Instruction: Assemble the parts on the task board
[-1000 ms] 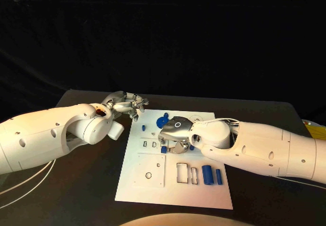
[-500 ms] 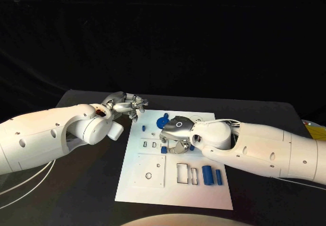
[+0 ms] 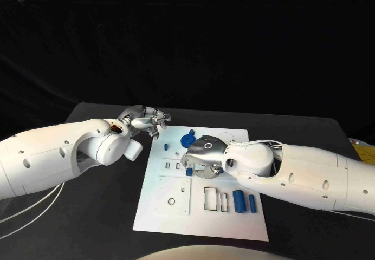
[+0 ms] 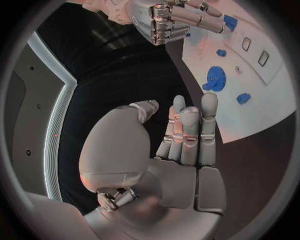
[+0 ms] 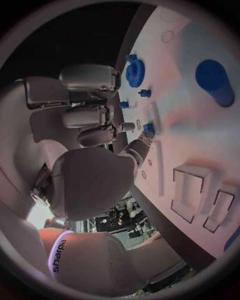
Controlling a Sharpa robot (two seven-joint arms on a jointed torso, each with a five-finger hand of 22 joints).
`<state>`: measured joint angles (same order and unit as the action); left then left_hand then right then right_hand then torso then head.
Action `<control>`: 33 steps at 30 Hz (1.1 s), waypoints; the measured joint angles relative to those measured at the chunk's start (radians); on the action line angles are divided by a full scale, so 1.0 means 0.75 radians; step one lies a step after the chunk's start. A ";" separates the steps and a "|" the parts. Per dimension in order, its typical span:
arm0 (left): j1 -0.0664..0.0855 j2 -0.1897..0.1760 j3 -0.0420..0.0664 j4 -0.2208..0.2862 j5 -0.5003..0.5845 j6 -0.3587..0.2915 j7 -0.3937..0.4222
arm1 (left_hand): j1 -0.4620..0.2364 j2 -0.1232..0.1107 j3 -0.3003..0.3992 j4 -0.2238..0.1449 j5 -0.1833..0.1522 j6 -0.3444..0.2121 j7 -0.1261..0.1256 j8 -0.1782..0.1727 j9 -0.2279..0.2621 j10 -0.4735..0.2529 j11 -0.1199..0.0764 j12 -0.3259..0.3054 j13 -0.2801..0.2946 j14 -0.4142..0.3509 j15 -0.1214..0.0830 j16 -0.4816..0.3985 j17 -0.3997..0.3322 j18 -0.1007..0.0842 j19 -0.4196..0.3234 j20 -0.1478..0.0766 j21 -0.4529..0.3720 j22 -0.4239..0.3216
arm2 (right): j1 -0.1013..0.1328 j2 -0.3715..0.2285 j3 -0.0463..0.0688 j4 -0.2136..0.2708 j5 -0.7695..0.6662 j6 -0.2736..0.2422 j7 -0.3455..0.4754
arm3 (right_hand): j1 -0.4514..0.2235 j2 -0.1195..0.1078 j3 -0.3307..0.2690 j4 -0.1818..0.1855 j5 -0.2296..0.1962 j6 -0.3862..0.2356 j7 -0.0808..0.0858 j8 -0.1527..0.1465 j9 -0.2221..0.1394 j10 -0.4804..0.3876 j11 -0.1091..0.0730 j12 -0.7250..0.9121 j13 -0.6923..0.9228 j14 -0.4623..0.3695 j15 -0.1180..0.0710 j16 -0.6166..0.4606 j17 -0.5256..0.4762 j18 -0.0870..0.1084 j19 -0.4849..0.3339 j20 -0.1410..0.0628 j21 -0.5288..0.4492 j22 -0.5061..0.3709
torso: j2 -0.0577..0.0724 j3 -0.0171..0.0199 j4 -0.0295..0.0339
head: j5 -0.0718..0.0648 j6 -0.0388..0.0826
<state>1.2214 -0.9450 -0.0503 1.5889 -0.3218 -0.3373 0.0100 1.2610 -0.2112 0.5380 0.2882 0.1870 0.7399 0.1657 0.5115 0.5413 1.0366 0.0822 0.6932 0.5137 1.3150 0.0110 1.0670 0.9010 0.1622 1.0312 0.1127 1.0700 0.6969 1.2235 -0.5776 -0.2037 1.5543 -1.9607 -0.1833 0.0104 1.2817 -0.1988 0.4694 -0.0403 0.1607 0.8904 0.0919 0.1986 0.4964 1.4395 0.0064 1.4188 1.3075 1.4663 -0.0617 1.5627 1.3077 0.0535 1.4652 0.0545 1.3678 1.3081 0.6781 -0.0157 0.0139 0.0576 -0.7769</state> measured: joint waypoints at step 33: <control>0.000 -0.001 0.000 -0.001 -0.001 0.007 -0.006 | 0.016 0.006 -0.004 -0.004 0.000 -0.005 -0.005 0.005 -0.002 -0.003 -0.003 0.000 -0.008 0.005 -0.005 0.005 0.003 0.000 0.010 0.000 0.000 0.003 | 0.001 0.051 0.000 -0.048 -0.001 0.117 0.044 | 0.042 0.019 0.081 -0.070 -0.049 0.000 -0.047 -0.028 -0.013 -0.015 -0.050 -0.007 0.000 0.000 -0.023 0.005 0.000 0.000 -0.001 -0.028 -0.014 -0.001 | 0.002 -0.0010 0.0008 | 0.005 -0.008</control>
<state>1.2214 -0.9460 -0.0504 1.5881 -0.3222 -0.3319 0.0054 1.2731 -0.2064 0.5352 0.2854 0.1870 0.7364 0.1622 0.5150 0.5395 1.0343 0.0798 0.6932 0.5080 1.3186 0.0074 1.0707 0.9033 0.1623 1.0384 0.1127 1.0699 0.6992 1.2245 -0.5392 -0.2037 1.5186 -1.9617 -0.0955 0.0431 1.3133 -0.1843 0.5301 -0.0925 0.1237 0.8901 0.0567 0.1776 0.4868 1.4286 -0.0311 1.4134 1.3074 1.4664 -0.0790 1.5666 1.3074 0.0536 1.4643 0.0339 1.3572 1.3076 0.6796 -0.0165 0.0145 0.0615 -0.7829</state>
